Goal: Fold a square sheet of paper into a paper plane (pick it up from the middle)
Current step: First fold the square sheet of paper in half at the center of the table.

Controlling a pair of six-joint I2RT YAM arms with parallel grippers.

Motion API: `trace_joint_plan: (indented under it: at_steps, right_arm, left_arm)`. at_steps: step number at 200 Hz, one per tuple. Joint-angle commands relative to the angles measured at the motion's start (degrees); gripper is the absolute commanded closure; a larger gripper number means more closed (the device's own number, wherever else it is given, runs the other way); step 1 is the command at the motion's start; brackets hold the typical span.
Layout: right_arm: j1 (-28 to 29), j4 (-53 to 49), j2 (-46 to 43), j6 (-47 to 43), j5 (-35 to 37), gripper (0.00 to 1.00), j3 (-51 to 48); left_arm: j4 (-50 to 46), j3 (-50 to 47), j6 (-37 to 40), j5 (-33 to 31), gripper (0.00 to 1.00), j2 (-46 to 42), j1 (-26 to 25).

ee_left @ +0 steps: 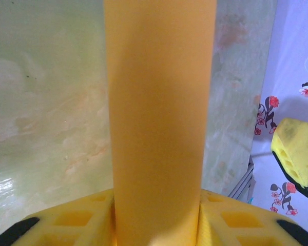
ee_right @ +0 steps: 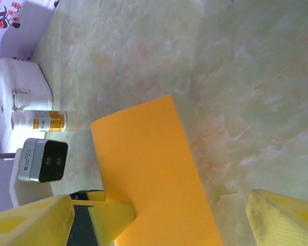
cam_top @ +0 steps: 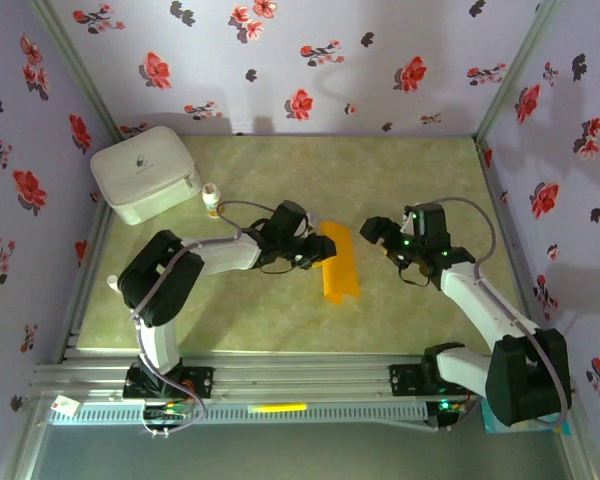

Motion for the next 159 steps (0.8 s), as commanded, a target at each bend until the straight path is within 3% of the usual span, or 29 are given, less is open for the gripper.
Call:
trace_joint_plan:
  at_steps: [1, 159]
  right_arm:
    - [-0.09, 1.83, 2.04, 0.59, -3.87, 0.14, -0.26]
    - [3.37, 2.37, 6.73, -0.39, -3.68, 0.14, 0.40]
  left_arm:
    - [0.19, -1.07, -0.26, -0.14, 0.59, 1.89, 0.37]
    - [-19.61, 3.72, 9.15, -14.02, 0.45, -1.97, 0.02]
